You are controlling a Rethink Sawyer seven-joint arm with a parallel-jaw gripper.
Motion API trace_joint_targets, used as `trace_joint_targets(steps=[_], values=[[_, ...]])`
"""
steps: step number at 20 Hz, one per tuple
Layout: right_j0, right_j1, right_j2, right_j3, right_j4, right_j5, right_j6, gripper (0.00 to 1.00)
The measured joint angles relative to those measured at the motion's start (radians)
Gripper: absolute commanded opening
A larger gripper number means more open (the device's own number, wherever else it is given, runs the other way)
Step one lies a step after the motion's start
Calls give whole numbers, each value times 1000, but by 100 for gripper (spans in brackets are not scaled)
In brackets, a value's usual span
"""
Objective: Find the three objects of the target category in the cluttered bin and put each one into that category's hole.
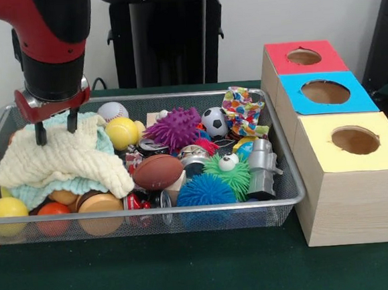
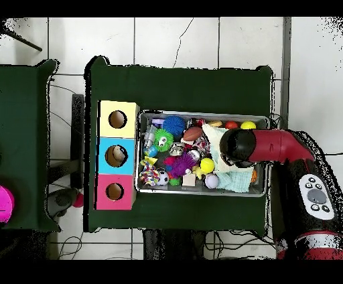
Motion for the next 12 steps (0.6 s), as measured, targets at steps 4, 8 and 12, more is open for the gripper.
trace_joint_targets(steps=[4, 8, 12], values=[[17, 2, -17, 0, -10, -15, 0, 100], [21, 4, -22, 0, -10, -18, 0, 100], [19, 20, -23, 0, -11, -68, 0, 100]])
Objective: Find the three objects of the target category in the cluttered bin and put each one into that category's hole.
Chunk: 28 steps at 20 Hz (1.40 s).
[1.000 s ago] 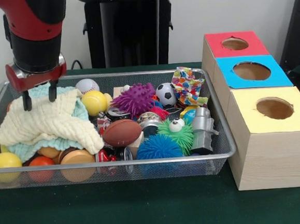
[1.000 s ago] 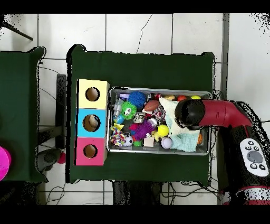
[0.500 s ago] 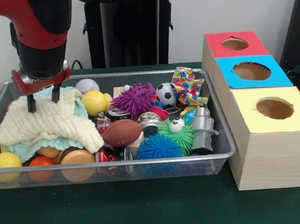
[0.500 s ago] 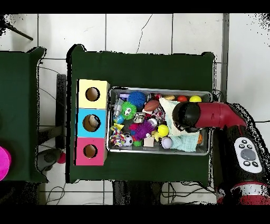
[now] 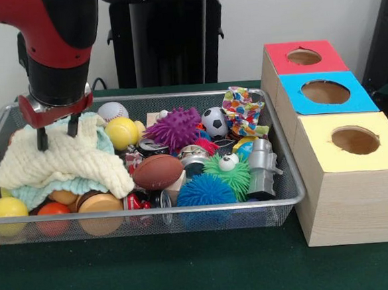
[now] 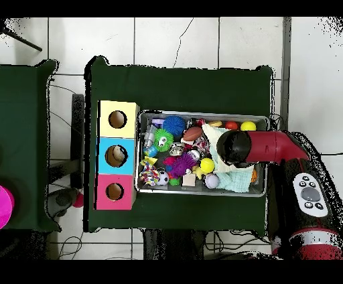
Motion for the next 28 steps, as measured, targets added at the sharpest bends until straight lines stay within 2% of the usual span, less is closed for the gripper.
trace_joint_targets(steps=[8, 12, 21, 27, 28], values=[[-26, 54, 3, 1, 8, -236, 0, 100], [-53, 73, 4, 2, 22, -312, 0, 100], [-64, 80, 4, 2, 51, -329, 0, 100], [-79, 91, 6, 2, 107, -330, 0, 100], [-84, 92, 7, 2, 121, -330, 0, 0]])
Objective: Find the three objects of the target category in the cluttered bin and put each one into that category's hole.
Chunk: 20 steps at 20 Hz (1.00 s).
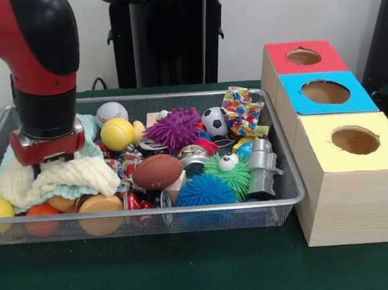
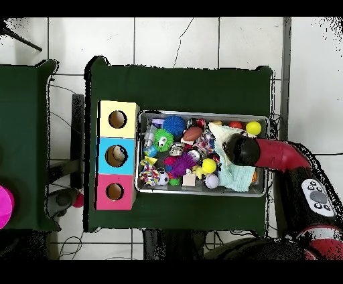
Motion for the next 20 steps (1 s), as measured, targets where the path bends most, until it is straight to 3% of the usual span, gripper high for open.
trace_joint_targets(steps=[9, 15, 20], values=[[-114, 4, 84, 37, 109, 0, 0, 0], [-145, -6, 104, 74, 182, 0, 0, 0], [-190, -14, 151, 157, 313, 0, 0, 0]])
